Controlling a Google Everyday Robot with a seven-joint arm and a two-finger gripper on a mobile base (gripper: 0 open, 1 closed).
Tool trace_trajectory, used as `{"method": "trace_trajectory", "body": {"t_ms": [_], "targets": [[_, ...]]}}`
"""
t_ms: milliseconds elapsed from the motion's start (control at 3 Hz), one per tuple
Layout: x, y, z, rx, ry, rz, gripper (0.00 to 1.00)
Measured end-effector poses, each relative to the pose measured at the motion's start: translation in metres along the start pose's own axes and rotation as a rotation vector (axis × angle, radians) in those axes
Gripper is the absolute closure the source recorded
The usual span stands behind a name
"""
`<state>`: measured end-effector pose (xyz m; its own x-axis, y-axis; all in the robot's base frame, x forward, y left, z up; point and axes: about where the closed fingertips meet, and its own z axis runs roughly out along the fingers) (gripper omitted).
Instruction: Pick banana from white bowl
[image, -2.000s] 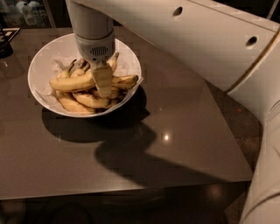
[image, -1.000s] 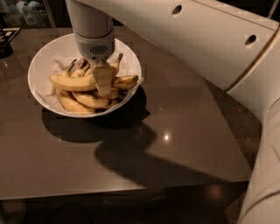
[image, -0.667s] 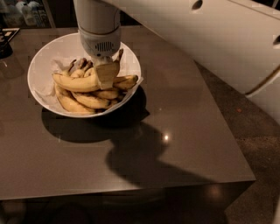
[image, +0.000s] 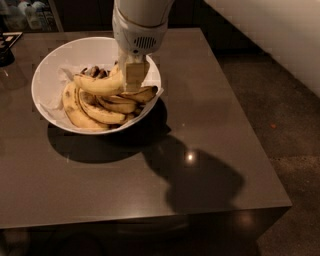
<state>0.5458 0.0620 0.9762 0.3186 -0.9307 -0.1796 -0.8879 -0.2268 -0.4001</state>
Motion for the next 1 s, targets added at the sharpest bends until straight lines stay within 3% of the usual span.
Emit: {"method": "trace_trajectory", "body": {"t_ms": [667, 1000], "targets": [[0.020, 0.024, -0.035, 0.130, -0.274, -0.004, 1.00], [0.031, 0.057, -0.048, 0.151, -0.364, 0.023, 1.00]]}}
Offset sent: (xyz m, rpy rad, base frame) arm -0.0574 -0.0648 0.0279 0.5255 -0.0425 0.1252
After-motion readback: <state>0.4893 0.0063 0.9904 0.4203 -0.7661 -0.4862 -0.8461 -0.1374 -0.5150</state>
